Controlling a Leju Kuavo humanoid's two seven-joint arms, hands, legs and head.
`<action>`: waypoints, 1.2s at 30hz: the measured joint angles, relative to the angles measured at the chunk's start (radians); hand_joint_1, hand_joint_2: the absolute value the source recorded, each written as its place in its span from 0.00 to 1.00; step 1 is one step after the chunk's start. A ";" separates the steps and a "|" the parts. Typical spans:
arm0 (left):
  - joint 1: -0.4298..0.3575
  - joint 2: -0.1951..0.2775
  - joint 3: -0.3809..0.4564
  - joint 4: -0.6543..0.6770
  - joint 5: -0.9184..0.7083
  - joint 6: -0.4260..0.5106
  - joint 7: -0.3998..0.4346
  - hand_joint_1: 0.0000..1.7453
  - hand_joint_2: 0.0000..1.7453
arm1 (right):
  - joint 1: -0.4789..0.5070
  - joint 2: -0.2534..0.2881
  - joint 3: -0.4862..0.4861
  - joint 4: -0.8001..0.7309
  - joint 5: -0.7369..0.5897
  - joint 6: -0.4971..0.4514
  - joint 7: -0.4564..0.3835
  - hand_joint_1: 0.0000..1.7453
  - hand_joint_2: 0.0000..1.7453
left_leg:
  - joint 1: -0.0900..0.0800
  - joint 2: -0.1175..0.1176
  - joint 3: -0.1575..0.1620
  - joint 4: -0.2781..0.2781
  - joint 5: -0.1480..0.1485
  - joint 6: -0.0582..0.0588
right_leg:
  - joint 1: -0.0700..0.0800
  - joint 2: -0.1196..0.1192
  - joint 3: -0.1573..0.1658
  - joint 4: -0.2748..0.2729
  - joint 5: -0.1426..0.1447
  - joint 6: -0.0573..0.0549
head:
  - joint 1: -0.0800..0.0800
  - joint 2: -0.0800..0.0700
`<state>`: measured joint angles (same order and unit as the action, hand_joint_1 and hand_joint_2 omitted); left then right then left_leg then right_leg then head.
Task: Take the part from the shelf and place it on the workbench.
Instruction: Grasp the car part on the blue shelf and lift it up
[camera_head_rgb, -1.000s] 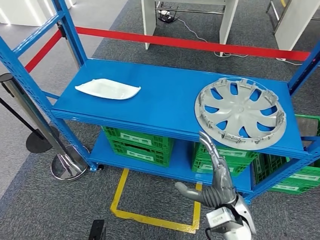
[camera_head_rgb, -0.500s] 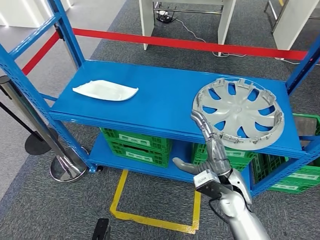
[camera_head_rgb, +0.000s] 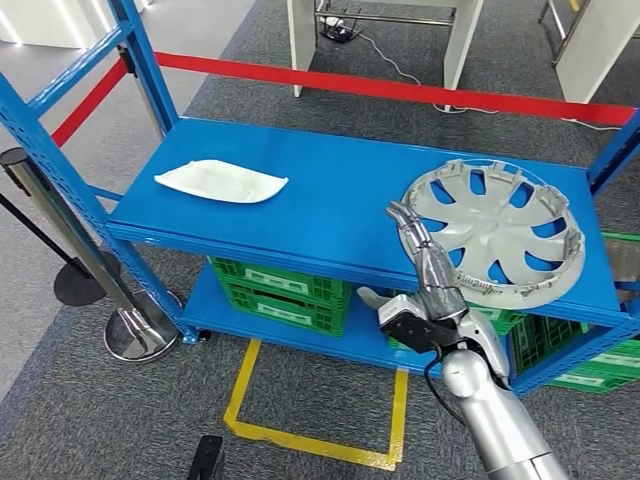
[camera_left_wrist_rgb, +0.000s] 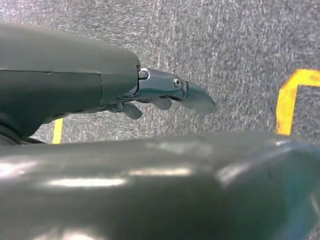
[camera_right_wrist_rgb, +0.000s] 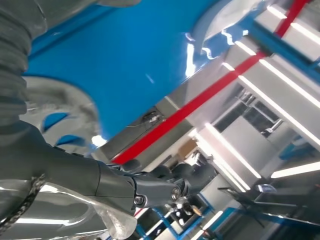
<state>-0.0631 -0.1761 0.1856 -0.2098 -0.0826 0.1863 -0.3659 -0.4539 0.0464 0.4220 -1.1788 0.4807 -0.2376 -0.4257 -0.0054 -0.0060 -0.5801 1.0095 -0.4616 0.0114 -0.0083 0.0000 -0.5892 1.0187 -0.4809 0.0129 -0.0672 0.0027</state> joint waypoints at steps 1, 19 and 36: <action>0.000 0.000 0.000 0.000 0.000 -0.001 0.000 0.00 0.00 | -0.004 -0.001 -0.001 0.008 0.008 -0.006 0.008 0.00 1.00 | 0.000 0.000 -0.002 0.001 0.000 -0.005 | 0.001 0.001 0.003 -0.005 -0.001 -0.002 | 0.000 0.000; -0.009 0.001 0.000 0.000 -0.036 -0.006 0.012 0.00 0.00 | -0.119 -0.063 -0.088 0.197 0.092 -0.052 0.081 0.00 1.00 | 0.012 0.002 -0.020 -0.009 0.026 0.001 | -0.003 0.001 0.005 0.015 -0.035 0.014 | -0.007 0.000; -0.015 0.003 0.000 0.000 -0.051 -0.003 0.016 0.00 0.00 | -0.111 -0.091 -0.121 0.264 0.127 -0.071 0.075 0.00 1.00 | 0.011 0.002 -0.060 0.139 -0.076 -0.035 | -0.013 0.003 -0.011 0.009 0.001 -0.015 | -0.011 0.000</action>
<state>-0.0778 -0.1727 0.1858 -0.2098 -0.1337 0.1830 -0.3496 -0.5645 -0.0450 0.3014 -0.9148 0.6082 -0.3082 -0.3511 0.0052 -0.0044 -0.6404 1.1480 -0.5379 -0.0234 -0.0214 0.0026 -0.5998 1.0274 -0.4804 -0.0020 -0.0786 0.0027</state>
